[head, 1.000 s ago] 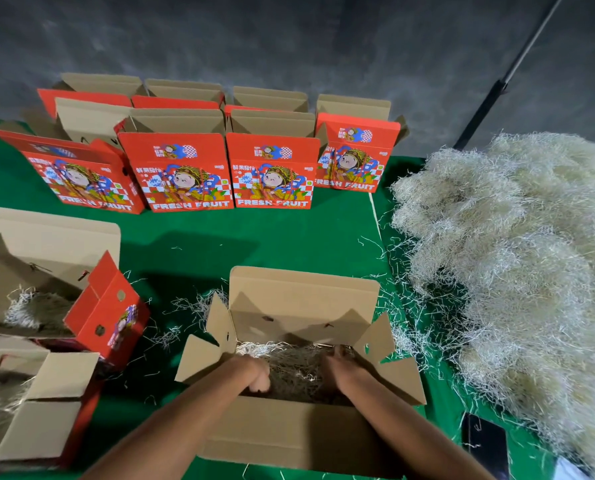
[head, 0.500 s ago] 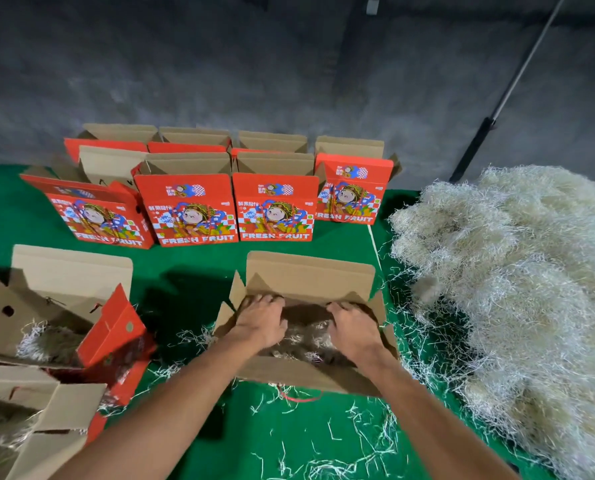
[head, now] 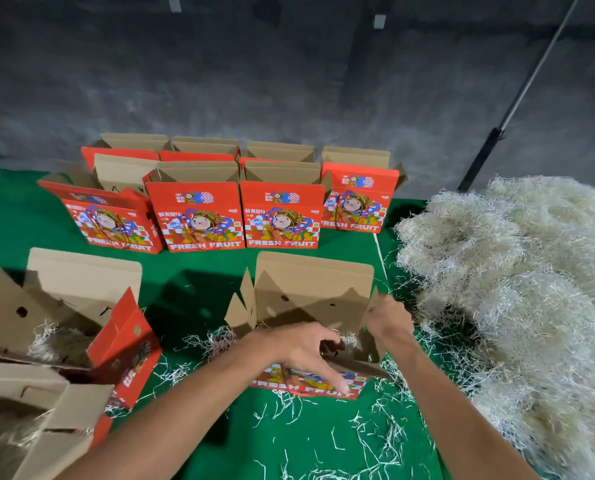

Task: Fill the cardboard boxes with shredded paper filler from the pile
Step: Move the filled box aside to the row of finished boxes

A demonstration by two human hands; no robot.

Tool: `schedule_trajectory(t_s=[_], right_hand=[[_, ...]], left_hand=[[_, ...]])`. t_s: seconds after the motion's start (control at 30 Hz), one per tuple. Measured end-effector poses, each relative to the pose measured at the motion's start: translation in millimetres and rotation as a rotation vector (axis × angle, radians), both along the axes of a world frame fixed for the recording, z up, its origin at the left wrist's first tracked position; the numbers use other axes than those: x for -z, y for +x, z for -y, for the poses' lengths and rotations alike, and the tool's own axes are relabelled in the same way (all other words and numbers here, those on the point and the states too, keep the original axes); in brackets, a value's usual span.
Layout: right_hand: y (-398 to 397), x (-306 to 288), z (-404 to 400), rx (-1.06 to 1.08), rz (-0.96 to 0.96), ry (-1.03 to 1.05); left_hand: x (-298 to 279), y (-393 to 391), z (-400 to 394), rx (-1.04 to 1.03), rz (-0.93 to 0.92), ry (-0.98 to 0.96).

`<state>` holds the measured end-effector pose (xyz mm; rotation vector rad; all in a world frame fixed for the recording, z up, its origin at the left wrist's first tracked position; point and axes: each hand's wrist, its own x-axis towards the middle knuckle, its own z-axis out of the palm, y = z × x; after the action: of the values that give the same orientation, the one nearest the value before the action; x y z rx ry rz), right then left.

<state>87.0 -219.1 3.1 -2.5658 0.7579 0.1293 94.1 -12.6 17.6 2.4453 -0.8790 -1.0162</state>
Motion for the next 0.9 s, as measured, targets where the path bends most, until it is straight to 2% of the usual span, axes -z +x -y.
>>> schedule_trajectory(t_s=[0.07, 0.23, 0.5, 0.6, 0.73, 0.9], right_hand=[[4, -2, -3, 0.005, 0.006, 0.013], [14, 2, -11, 0.023, 0.034, 0.087], [55, 7, -64, 0.01, 0.141, 0.139], [76, 8, -93, 0.047, 0.146, 0.181], [108, 14, -141, 0.03, 0.166, 0.237], [153, 12, -204, -0.011, 0.16, 0.279]], left_hand=[[-2, 1, -4, 0.029, 0.017, -0.063], [-14, 8, -23, 0.052, 0.311, -0.046], [-27, 42, -71, -0.214, 0.633, 0.046], [-28, 66, -99, -0.227, 0.741, 0.176], [-29, 102, -143, -0.227, 0.744, 0.258], [-39, 134, -183, -0.268, 0.617, 0.089]])
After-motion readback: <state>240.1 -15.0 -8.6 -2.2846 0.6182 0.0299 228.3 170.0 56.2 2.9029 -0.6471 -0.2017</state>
